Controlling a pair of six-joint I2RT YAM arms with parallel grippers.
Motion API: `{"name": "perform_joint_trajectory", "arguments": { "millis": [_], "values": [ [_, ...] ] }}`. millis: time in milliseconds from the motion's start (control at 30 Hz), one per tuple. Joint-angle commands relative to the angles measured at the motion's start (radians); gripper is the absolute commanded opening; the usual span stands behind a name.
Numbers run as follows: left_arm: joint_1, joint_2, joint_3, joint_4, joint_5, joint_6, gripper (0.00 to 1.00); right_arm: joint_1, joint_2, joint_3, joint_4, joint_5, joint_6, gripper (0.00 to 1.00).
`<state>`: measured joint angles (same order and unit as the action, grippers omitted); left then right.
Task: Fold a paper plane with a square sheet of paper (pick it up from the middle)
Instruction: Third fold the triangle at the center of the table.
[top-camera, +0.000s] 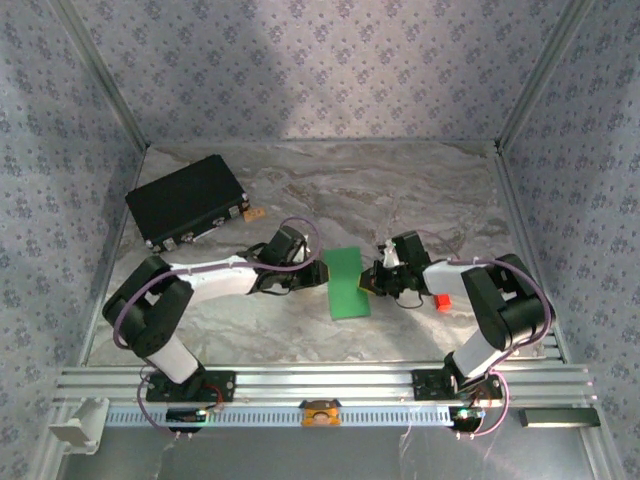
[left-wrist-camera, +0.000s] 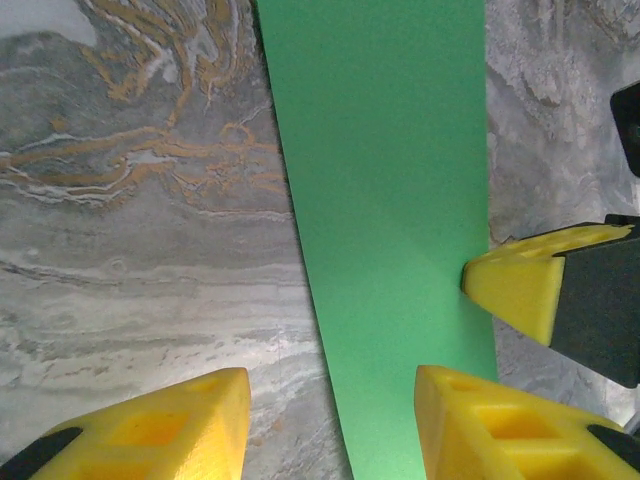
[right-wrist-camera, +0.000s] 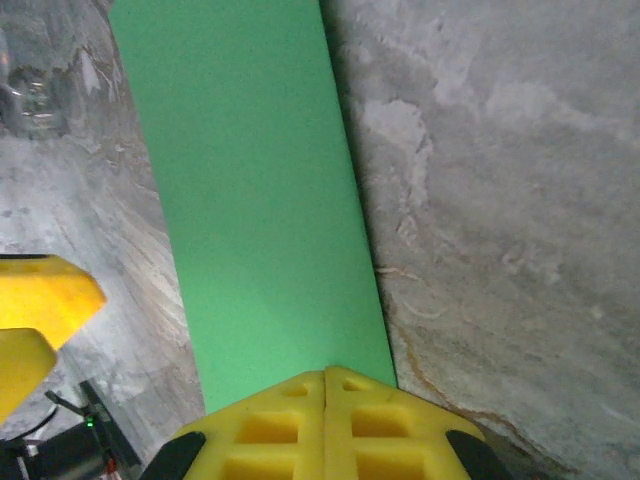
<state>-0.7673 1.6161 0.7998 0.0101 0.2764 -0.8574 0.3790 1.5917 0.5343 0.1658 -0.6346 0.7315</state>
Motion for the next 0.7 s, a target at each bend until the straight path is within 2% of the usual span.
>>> {"name": "perform_joint_trajectory", "arguments": {
  "millis": [0, 267, 533, 667],
  "values": [
    [0.006, 0.035, 0.034, 0.049, 0.069, -0.026, 0.45, -0.006, 0.049, -0.055, 0.033, 0.006, 0.052, 0.04],
    [0.007, 0.110, 0.052, 0.091, 0.130, -0.058, 0.35, -0.012, 0.044, -0.059, 0.021, 0.019, 0.058, 0.04],
    [0.007, 0.152, 0.065, 0.082, 0.142, -0.072, 0.35, -0.015, 0.042, -0.062, 0.011, 0.029, 0.054, 0.04],
    [0.008, 0.172, 0.068, 0.106, 0.167, -0.078, 0.32, -0.014, 0.043, -0.063, 0.012, 0.029, 0.052, 0.04]
  ]
}}
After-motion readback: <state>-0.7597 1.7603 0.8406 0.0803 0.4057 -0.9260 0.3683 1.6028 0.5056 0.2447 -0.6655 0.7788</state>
